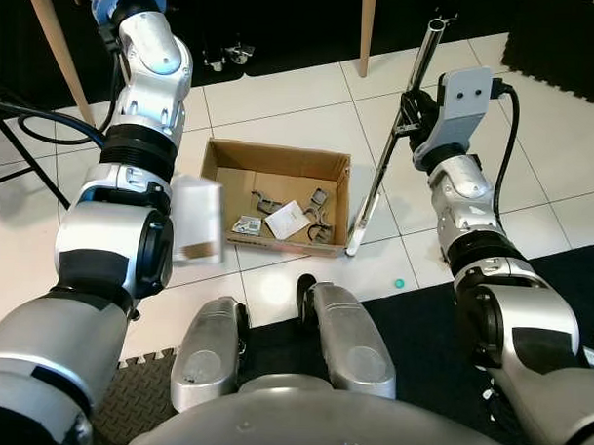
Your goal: Sweep floor
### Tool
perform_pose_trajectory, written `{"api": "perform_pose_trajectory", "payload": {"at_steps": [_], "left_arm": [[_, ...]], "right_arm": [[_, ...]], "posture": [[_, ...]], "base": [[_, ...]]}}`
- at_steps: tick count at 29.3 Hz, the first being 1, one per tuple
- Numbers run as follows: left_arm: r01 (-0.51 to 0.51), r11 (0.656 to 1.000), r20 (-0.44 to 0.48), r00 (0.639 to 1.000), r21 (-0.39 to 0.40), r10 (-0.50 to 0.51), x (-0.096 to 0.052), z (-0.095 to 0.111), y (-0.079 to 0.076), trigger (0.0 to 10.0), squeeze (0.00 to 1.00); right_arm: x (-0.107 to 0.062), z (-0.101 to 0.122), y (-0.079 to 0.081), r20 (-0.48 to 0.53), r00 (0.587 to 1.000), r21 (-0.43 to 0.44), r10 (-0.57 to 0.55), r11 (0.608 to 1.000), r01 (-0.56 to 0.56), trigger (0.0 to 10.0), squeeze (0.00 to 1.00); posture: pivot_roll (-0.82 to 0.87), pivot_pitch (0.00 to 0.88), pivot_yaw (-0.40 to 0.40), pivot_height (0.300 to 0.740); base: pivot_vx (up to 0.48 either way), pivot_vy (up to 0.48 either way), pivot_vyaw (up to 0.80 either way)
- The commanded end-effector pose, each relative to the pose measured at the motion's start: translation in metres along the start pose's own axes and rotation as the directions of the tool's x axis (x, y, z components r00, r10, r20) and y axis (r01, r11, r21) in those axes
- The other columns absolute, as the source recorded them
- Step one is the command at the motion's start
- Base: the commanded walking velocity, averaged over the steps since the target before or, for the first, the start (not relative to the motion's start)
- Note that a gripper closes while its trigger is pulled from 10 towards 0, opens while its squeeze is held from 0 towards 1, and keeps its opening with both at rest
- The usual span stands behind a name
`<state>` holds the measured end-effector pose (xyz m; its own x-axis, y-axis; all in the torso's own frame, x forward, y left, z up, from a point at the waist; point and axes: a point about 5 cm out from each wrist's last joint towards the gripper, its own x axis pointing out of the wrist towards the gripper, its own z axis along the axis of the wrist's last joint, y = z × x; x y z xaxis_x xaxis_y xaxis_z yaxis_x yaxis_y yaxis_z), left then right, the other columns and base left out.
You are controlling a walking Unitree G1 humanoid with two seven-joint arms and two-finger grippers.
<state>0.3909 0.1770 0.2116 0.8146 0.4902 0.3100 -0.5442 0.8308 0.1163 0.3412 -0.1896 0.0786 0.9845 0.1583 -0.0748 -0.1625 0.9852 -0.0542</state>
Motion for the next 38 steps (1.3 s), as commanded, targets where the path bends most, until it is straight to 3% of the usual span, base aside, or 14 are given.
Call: {"api": "perform_pose_trajectory", "payload": {"at_steps": [1, 8, 10, 14, 18, 19, 22, 24, 26, 28, 32, 35, 37, 38], "left_arm": [[-0.011, 1.000, 0.087, 0.996, 0.008, 0.011, 0.004, 0.015, 0.001, 10.0, 0.00], [-0.054, 0.994, 0.011, 0.998, -0.093, 0.055, 0.006, 0.011, 0.006, 10.0, 0.00], [-0.072, 0.997, 0.064, 0.995, -0.008, 0.073, 0.007, 0.014, 0.008, 10.0, 0.00], [-0.056, 0.998, 0.074, 0.996, 0.027, 0.054, 0.007, 0.014, 0.006, 10.0, 0.00], [-0.034, 0.997, -0.019, 0.999, -0.071, 0.032, 0.006, 0.008, 0.003, 10.0, 0.00], [-0.065, 0.979, -0.103, 0.994, -0.193, 0.045, 0.006, 0.004, 0.004, 10.0, 0.00], [-0.093, 0.959, -0.123, 0.990, -0.267, 0.062, 0.007, 0.004, 0.008, 10.0, 0.00], [-0.095, 0.969, -0.090, 0.993, -0.227, 0.076, 0.008, 0.006, 0.010, 10.0, 0.00], [-0.096, 0.992, 0.022, 0.995, -0.079, 0.098, 0.009, 0.013, 0.012, 10.0, 0.00], [-0.096, 0.994, 0.062, 0.993, -0.049, 0.098, 0.008, 0.017, 0.011, 10.0, 0.00], [-0.067, 0.989, -0.016, 0.998, -0.133, 0.065, 0.006, 0.013, 0.005, 10.0, 0.00], [-0.043, 0.990, 0.007, 0.999, -0.132, 0.044, 0.005, 0.016, 0.002, 10.0, 0.00], [-0.101, 0.911, -0.221, 0.975, -0.401, 0.011, 0.006, 0.004, 0.000, 10.0, 0.00], [-0.102, 0.910, -0.203, 0.979, -0.402, 0.020, 0.007, 0.005, 0.002, 10.0, 0.00]], "right_arm": [[0.002, 0.005, -0.001, 0.028, 1.000, -0.010, 0.000, 1.000, 0.000, 10.0, 0.00], [0.002, 0.005, -0.001, 0.027, 1.000, -0.010, -0.001, 1.000, 0.002, 10.0, 0.00], [0.001, 0.005, -0.002, 0.027, 1.000, -0.009, -0.002, 1.000, 0.002, 10.0, 0.00], [0.001, 0.005, -0.002, 0.026, 1.000, -0.009, -0.003, 1.000, 0.003, 10.0, 0.00], [0.001, 0.004, -0.002, 0.024, 1.000, -0.009, -0.003, 1.000, 0.003, 10.0, 0.00], [0.001, 0.004, -0.002, 0.024, 1.000, -0.009, -0.004, 1.000, 0.004, 10.0, 0.00], [0.001, 0.004, -0.002, 0.023, 1.000, -0.009, -0.005, 1.000, 0.006, 10.0, 0.00], [0.001, 0.004, -0.002, 0.023, 1.000, -0.009, -0.006, 1.000, 0.006, 10.0, 0.00], [0.001, 0.004, -0.002, 0.023, 1.000, -0.009, -0.005, 1.000, 0.006, 10.0, 0.00], [0.001, 0.004, -0.002, 0.022, 1.000, -0.008, -0.005, 1.000, 0.005, 10.0, 0.00], [0.001, 0.004, -0.001, 0.023, 1.000, -0.007, -0.002, 1.000, 0.003, 10.0, 0.00], [0.001, 0.004, -0.001, 0.024, 1.000, -0.007, -0.003, 1.000, 0.003, 10.0, 0.00], [0.001, 0.004, -0.002, 0.024, 1.000, -0.008, -0.005, 1.000, 0.005, 10.0, 0.00], [0.001, 0.004, -0.002, 0.024, 1.000, -0.008, -0.005, 1.000, 0.006, 10.0, 0.00]], "posture": [[-0.02, 0.059, -0.009, 0.740], [-0.02, 0.062, -0.009, 0.740], [-0.02, 0.064, -0.008, 0.740], [-0.02, 0.066, -0.008, 0.740], [-0.02, 0.067, -0.010, 0.740], [-0.02, 0.066, -0.010, 0.740], [-0.02, 0.067, -0.009, 0.740], [-0.02, 0.066, -0.010, 0.740], [-0.02, 0.068, -0.011, 0.740], [-0.01, 0.067, -0.011, 0.740], [-0.01, 0.067, -0.010, 0.740], [-0.02, 0.068, -0.010, 0.740], [-0.02, 0.067, -0.010, 0.740], [-0.02, 0.068, -0.009, 0.740]], "base": [[0.000, 0.000, 0.00], [0.000, 0.000, 0.00], [0.000, 0.000, 0.00], [0.000, 0.000, 0.00], [0.000, 0.000, 0.00], [0.000, 0.000, 0.00], [0.000, 0.000, 0.00], [0.000, 0.000, 0.00], [0.000, 0.000, 0.00], [0.000, 0.000, 0.00], [0.000, 0.000, 0.00], [0.000, 0.000, 0.00], [0.000, 0.000, 0.00], [0.000, 0.000, 0.00]]}}
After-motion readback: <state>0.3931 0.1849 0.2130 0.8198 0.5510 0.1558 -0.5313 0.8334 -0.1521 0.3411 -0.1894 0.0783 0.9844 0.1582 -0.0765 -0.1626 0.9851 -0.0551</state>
